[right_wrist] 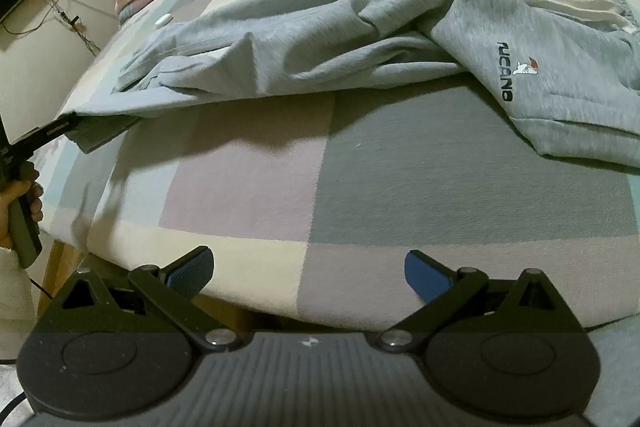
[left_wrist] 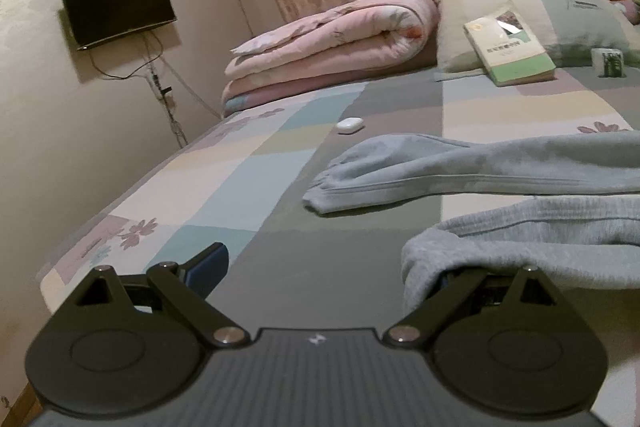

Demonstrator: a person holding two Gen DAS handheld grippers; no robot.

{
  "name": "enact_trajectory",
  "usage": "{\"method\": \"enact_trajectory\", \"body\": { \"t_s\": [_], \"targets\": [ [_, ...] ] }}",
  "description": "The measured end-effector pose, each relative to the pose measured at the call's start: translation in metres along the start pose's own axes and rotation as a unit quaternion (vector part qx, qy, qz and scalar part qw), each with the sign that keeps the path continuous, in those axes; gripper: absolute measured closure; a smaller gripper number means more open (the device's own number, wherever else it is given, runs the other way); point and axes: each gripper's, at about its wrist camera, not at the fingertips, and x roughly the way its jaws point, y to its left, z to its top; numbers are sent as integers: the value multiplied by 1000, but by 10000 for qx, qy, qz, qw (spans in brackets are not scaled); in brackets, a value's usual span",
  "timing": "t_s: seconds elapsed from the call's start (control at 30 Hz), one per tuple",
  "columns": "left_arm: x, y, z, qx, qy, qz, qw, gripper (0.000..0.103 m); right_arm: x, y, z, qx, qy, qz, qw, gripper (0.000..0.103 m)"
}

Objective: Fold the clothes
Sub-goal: 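Drag the cuff outward with the left gripper to straighten the sweatpants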

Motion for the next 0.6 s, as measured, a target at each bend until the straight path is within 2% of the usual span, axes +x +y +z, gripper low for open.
{"method": "enact_trajectory", "body": {
  "t_s": [0.6],
  "targets": [
    [18, 60, -26, -20, 188, 746, 9970, 8, 3, 12, -2, -146, 79, -52, 9998, 0]
  ]
}}
